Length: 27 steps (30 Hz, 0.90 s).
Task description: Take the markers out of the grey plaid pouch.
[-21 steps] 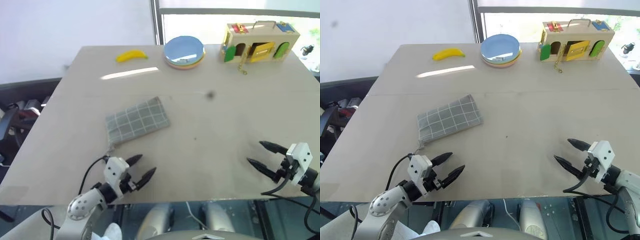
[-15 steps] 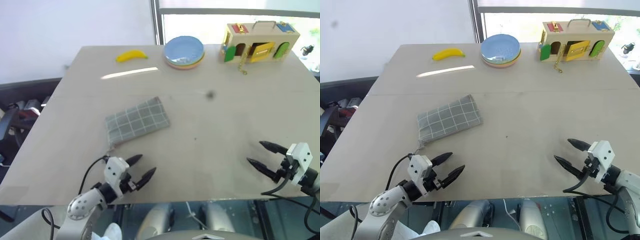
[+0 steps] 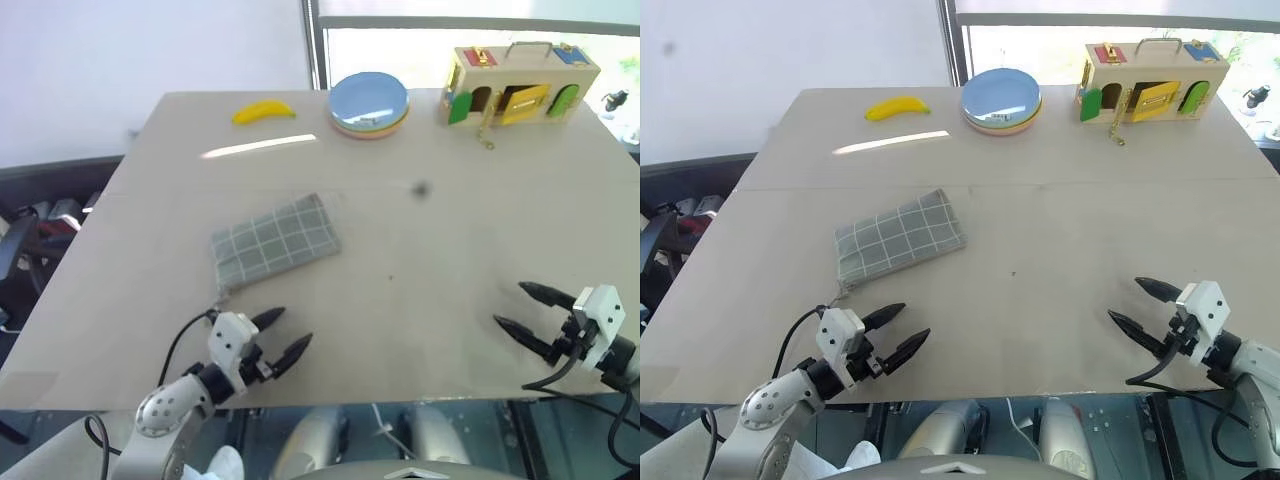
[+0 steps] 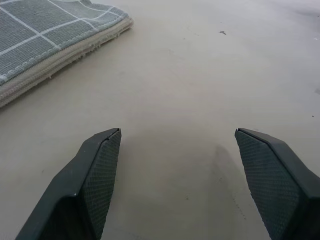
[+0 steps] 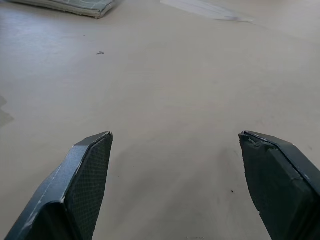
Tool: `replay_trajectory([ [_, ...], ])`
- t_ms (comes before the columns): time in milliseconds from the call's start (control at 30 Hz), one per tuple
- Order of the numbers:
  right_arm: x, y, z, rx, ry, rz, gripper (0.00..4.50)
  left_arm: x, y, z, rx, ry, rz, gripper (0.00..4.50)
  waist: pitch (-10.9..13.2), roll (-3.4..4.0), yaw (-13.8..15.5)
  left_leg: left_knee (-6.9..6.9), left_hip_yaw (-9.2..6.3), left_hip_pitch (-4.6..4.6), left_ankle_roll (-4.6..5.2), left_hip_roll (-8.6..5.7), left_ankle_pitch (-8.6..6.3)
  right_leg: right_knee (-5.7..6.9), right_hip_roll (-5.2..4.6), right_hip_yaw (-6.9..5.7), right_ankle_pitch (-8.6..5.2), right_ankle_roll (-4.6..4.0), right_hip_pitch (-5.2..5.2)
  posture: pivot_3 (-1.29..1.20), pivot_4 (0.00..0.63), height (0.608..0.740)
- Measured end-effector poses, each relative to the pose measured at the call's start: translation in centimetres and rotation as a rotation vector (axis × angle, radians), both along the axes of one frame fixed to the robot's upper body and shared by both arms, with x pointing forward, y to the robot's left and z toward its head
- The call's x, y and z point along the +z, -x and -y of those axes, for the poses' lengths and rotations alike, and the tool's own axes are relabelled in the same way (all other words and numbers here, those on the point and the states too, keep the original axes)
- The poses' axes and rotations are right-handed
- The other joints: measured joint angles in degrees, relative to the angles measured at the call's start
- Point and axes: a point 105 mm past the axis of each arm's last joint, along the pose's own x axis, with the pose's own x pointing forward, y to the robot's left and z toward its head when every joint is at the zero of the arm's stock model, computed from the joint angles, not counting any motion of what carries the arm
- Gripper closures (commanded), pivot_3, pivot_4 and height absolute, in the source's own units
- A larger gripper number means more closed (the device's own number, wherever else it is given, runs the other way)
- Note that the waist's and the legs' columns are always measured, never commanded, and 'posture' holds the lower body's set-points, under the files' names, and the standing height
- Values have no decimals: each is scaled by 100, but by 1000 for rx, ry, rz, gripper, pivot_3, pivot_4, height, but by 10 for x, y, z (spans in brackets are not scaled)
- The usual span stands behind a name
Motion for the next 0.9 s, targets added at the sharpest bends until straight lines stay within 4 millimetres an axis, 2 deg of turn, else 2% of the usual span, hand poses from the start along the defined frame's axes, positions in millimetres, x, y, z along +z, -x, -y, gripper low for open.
replay_trajectory([
  [433, -1, 1, 0, -15, -19, -10, 406, 0, -3, -1, -8, -4, 11, 731, 0, 0, -1, 0, 0, 1, -1, 0, 1, 2, 0, 0, 0, 0, 0, 0, 150, 740],
  [567, 0, 5, -3, 0, -48, -26, 406, 9, -11, -4, -16, -31, 46, 731, 0, 0, 14, 0, -3, 0, -2, 0, 1, 5, 0, -4, 0, 0, -1, 0, 150, 740],
  [600, 4, 10, -9, 30, -101, -56, 406, 24, -25, -14, 19, -65, 102, 731, 0, 0, 25, 1, -7, 0, 1, 0, 0, 10, 0, -7, 0, 0, -1, 0, 150, 740],
  [633, 5, 10, -10, 35, -106, -58, 406, 27, -28, -16, 29, -71, 117, 731, 0, -1, 22, 1, -7, 0, 1, 1, -1, 10, 1, -6, 0, -1, -1, 0, 150, 740],
  [733, 24, 17, -15, 84, -223, -101, 406, 60, -47, -44, 94, -161, 224, 731, 2, -1, -5, 3, -5, -1, 2, 1, -1, 13, 2, -3, 0, -1, -4, 0, 150, 740],
  [800, 43, 19, -15, 113, -270, -101, 406, 82, -53, -67, 120, -208, 274, 731, 2, -1, -24, 1, -2, 0, 2, 1, -1, 12, 3, 2, 0, -1, -5, 0, 150, 740],
  [833, 58, 20, -17, 144, -315, -101, 406, 96, -58, -88, 128, -248, 292, 731, 2, -2, -21, 1, -3, 0, 2, 1, -1, 11, 3, -1, 0, -1, -6, 0, 150, 740],
  [900, 74, 22, -23, 190, -363, -93, 406, 110, -63, -114, 145, -314, 317, 731, 3, -1, -12, 0, -4, -2, 3, 1, -1, 8, 2, -5, 0, -1, -6, 0, 150, 740],
])
